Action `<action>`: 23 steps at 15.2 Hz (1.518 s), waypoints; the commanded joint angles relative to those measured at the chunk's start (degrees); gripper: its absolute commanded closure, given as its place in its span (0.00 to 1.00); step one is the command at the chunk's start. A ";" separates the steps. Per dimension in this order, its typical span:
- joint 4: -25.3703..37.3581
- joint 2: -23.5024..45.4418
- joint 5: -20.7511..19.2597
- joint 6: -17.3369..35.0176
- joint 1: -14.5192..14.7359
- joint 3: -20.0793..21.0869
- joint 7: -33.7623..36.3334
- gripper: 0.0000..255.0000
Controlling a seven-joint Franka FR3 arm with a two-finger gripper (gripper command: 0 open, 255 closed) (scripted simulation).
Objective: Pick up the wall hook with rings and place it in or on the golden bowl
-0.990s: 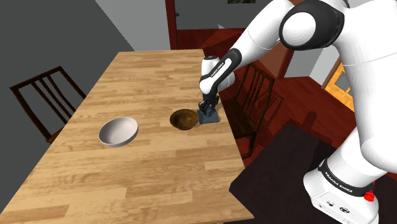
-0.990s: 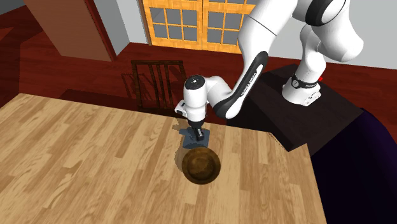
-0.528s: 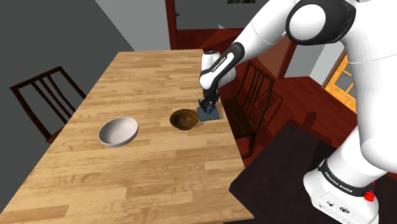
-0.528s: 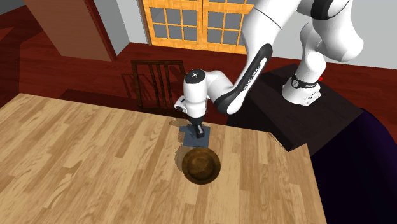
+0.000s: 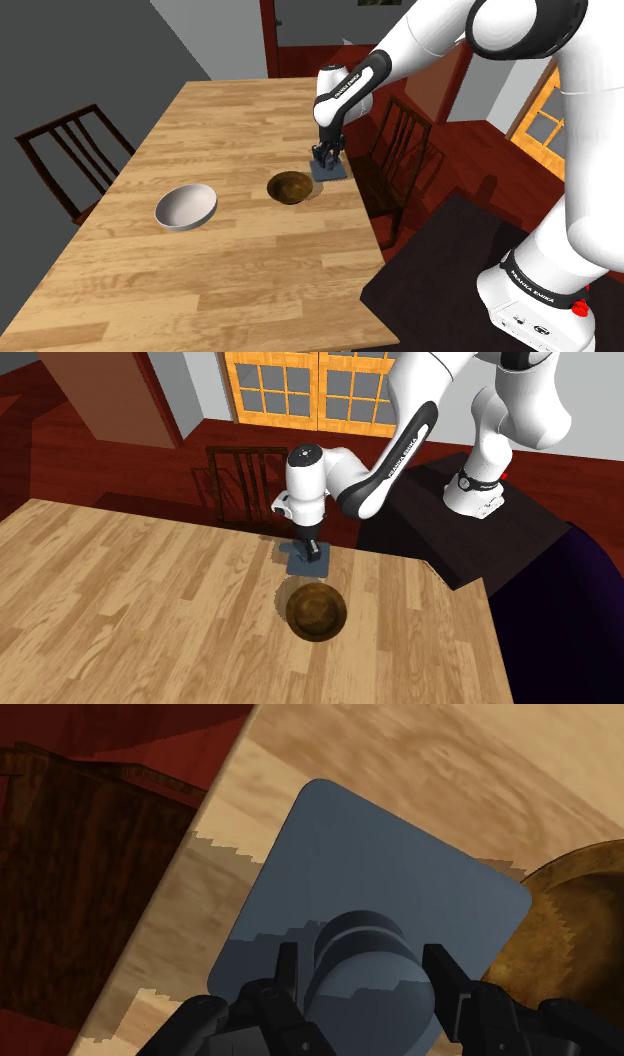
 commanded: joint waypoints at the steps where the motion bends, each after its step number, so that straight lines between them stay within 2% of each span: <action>1: -0.35 -1.45 -0.05 -1.10 0.07 -0.03 0.07 1.00; 9: -0.15 -5.74 -0.16 -5.59 0.14 -0.11 0.10 1.00; 15: 5.46 -3.07 -0.91 -8.59 5.52 1.37 7.32 1.00; 21: 13.85 1.28 -1.61 -12.71 10.70 2.63 13.95 1.00; 23: 13.90 1.81 -1.63 -12.23 10.80 2.64 14.08 1.00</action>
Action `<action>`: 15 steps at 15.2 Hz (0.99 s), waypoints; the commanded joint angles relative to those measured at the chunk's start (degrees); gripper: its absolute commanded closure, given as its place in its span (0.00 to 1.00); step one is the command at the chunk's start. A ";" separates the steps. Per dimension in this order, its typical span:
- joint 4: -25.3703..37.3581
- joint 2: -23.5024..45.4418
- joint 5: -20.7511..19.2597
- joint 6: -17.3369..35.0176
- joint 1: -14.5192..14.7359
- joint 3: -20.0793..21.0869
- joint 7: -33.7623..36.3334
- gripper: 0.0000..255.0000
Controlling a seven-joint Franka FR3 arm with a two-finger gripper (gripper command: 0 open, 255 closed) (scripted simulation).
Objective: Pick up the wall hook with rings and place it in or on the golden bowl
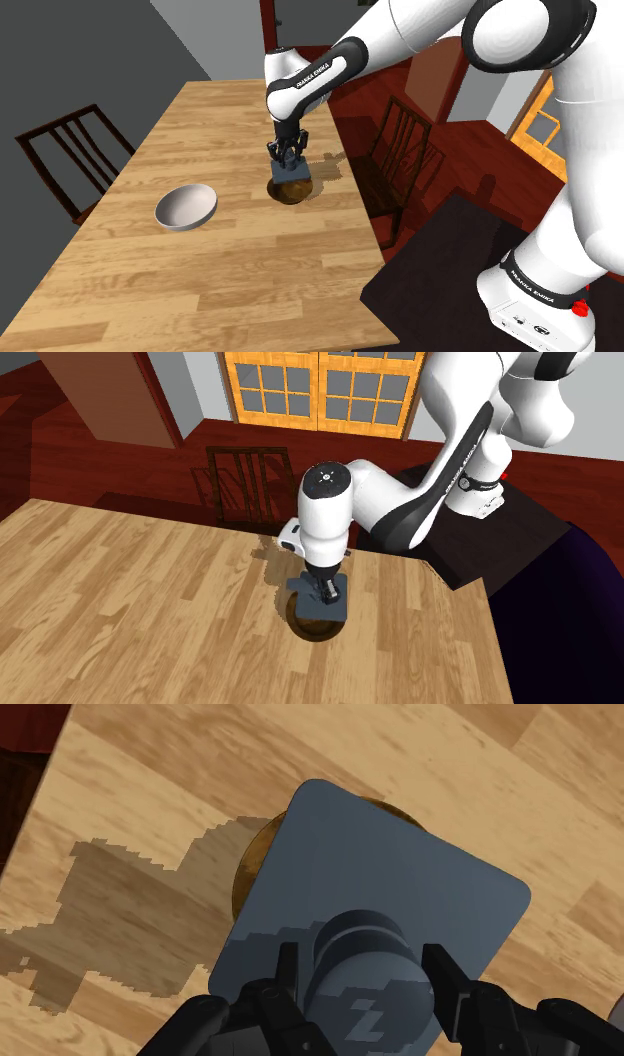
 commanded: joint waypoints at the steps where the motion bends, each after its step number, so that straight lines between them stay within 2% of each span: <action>1: 0.48 0.96 -0.04 0.48 0.15 0.00 0.25 1.00; 15: 0.54 7.94 -0.21 7.40 0.23 -0.13 0.40 1.00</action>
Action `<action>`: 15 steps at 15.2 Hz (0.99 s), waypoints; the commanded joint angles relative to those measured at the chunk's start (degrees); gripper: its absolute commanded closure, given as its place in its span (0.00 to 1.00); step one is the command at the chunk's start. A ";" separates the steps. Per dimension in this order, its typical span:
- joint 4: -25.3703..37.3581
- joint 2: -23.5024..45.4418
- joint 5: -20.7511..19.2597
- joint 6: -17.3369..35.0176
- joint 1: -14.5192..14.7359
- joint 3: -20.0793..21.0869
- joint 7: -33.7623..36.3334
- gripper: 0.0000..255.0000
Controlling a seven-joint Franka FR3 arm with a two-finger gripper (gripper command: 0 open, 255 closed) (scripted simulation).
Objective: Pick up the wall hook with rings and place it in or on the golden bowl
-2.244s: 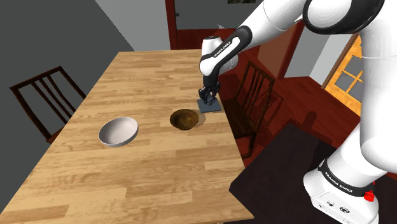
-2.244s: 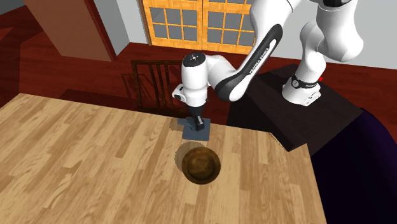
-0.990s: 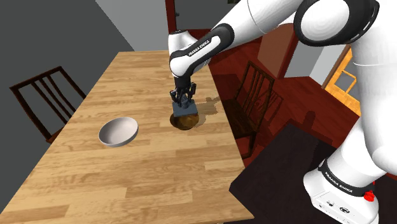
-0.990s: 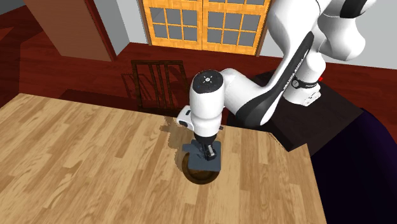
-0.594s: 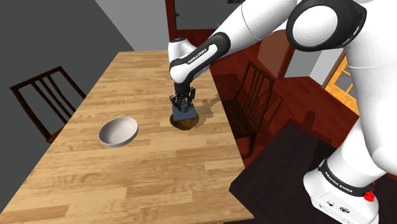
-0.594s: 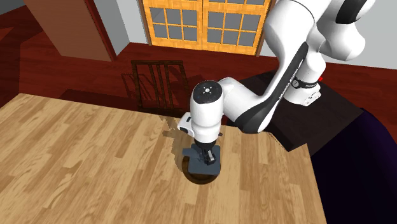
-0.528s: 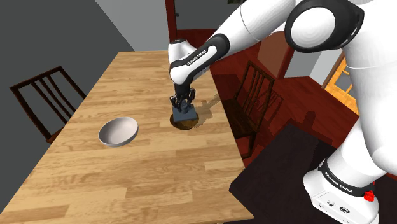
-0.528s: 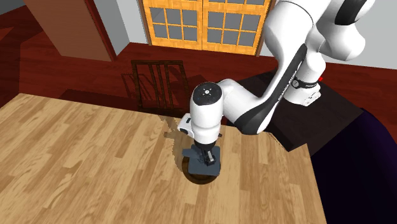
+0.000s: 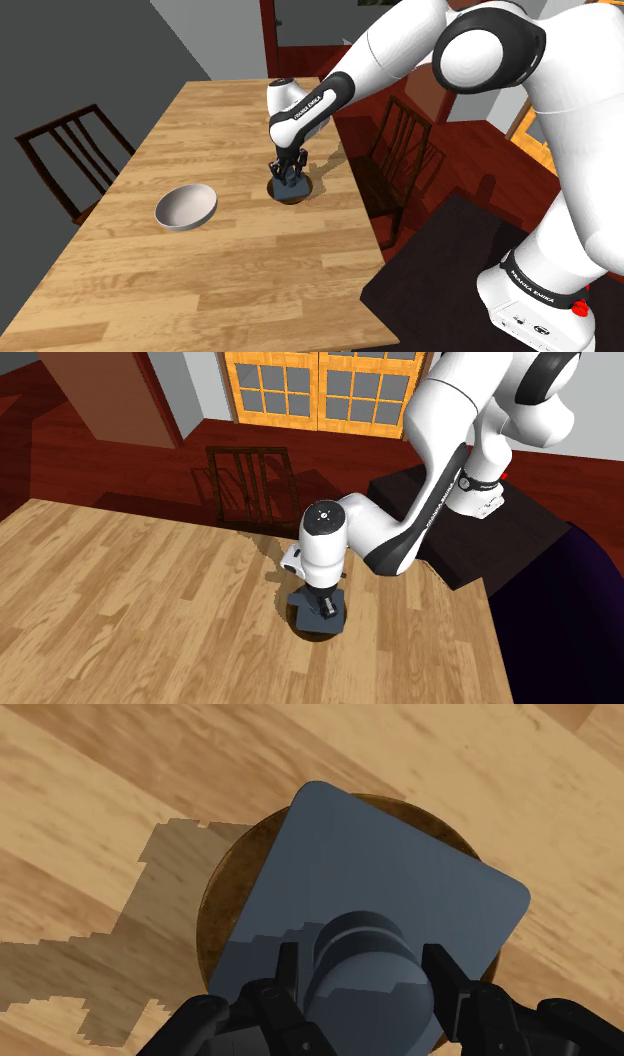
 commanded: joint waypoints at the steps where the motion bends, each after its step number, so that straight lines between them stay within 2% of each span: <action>1: 0.00 0.34 -0.01 0.41 0.01 0.00 0.01 1.00; 7: 0.00 0.34 -0.01 0.41 0.01 0.00 0.01 1.00; 8: 0.00 0.34 -0.01 0.41 0.01 0.00 0.02 0.00; 13: 0.01 0.35 -0.01 0.41 0.01 0.00 0.01 0.00; 15: -0.19 -2.29 0.05 -2.03 -0.01 0.05 -0.02 0.00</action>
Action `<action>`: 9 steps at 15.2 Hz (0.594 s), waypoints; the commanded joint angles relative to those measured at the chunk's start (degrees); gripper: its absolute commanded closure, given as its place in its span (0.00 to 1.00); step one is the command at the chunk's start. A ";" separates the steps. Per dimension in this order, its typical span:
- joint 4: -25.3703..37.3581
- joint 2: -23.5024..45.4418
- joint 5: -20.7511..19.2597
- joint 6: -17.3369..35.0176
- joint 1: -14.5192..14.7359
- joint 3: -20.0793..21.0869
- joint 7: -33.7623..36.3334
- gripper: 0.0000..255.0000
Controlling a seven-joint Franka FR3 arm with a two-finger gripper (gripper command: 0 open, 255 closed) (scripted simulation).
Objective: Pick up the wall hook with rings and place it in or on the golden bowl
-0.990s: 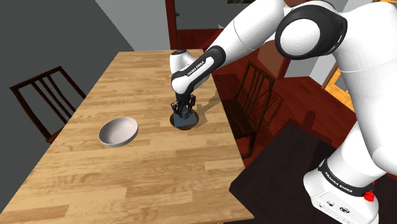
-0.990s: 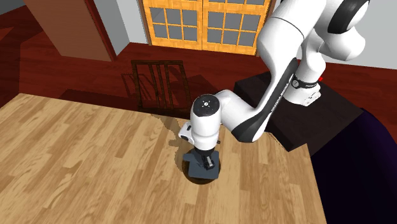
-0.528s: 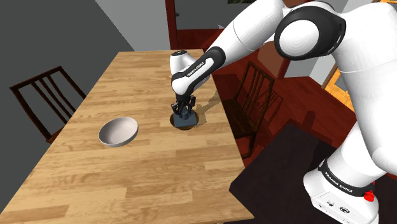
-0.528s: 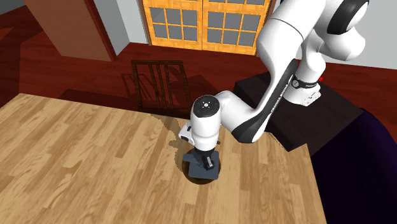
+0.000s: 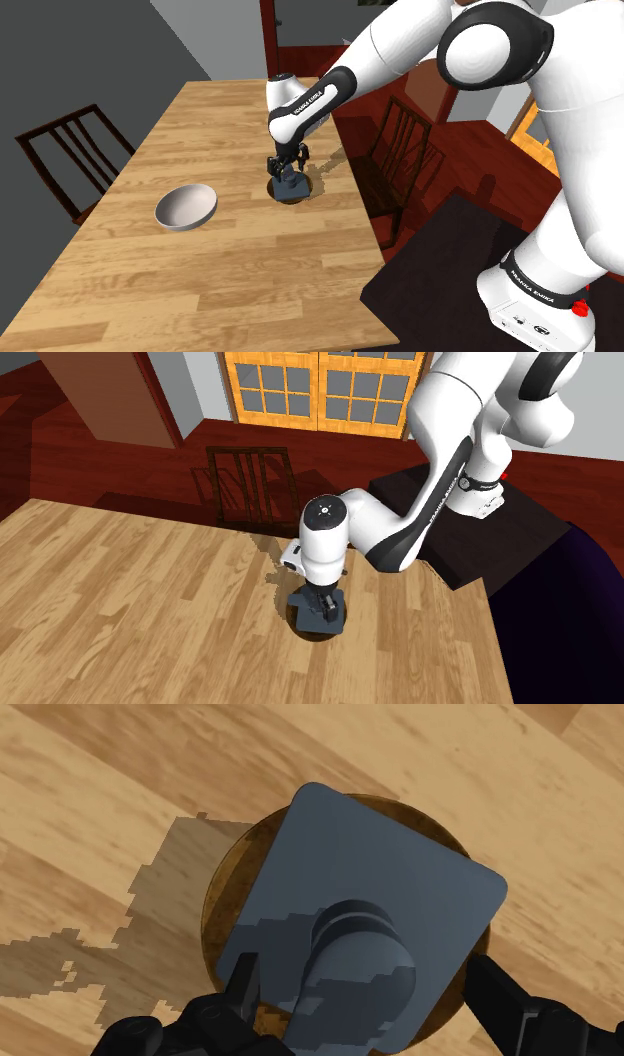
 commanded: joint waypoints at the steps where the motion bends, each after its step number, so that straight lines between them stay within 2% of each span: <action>1: 0.09 -2.16 0.06 -2.25 -0.07 0.04 -0.09 0.00; 9: 0.17 -3.11 0.09 -3.28 -0.07 0.06 -0.11 0.00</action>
